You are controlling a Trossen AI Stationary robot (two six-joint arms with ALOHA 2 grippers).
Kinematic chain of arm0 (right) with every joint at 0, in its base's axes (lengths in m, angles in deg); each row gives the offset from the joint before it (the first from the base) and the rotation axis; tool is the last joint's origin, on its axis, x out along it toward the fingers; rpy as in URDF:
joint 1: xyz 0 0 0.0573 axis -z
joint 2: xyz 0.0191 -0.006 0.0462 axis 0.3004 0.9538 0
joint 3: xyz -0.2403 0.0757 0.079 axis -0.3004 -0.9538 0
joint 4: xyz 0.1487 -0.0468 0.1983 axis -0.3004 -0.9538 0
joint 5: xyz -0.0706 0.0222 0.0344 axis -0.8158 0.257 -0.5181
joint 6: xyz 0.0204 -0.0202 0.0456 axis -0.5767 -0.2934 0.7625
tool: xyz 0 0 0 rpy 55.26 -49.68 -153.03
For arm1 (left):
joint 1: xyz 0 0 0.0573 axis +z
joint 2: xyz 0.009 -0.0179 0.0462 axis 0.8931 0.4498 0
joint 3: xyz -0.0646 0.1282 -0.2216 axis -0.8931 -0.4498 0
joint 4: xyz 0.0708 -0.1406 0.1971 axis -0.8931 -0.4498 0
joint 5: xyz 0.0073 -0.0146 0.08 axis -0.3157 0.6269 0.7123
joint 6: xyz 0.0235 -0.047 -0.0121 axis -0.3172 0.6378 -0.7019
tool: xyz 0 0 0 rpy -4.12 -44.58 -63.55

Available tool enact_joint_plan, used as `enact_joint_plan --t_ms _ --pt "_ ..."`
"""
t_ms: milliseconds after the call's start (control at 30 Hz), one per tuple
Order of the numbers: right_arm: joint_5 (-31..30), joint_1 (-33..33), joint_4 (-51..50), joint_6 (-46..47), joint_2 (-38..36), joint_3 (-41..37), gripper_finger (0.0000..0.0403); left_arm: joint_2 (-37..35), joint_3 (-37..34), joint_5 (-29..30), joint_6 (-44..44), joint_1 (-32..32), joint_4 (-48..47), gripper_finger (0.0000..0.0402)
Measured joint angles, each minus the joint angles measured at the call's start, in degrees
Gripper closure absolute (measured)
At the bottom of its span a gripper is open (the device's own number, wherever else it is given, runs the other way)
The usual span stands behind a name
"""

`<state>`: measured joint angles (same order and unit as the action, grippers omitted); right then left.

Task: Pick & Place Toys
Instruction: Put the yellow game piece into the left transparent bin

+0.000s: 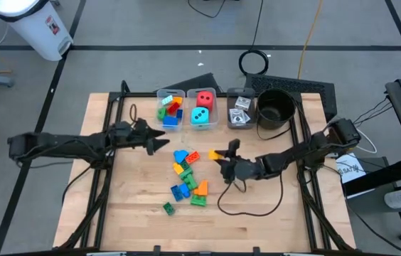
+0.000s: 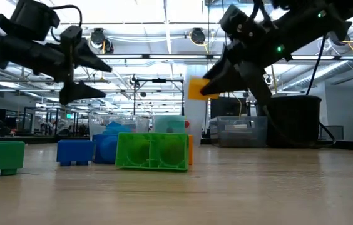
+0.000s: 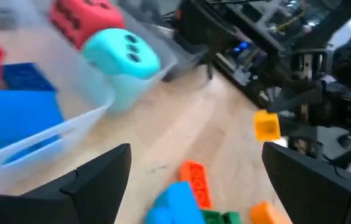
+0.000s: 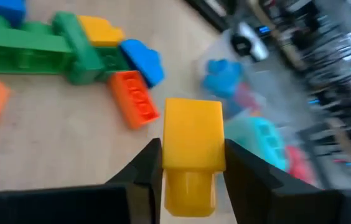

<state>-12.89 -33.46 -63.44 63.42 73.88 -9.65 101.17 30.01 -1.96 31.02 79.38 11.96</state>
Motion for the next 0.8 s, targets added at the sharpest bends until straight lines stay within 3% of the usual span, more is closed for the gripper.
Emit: enact_joint_plan --t_ms 333,800 --pt "-9.4 -2.6 6.0 -9.4 0.0 0.0 0.0290 22.5 1.2 1.1 -3.3 -7.8 34.5 0.0034" --pt "-12.3 -2.9 7.9 -11.3 0.0 0.0 0.0292 48.8 23.9 -0.7 -5.2 -12.5 32.9 0.0034"
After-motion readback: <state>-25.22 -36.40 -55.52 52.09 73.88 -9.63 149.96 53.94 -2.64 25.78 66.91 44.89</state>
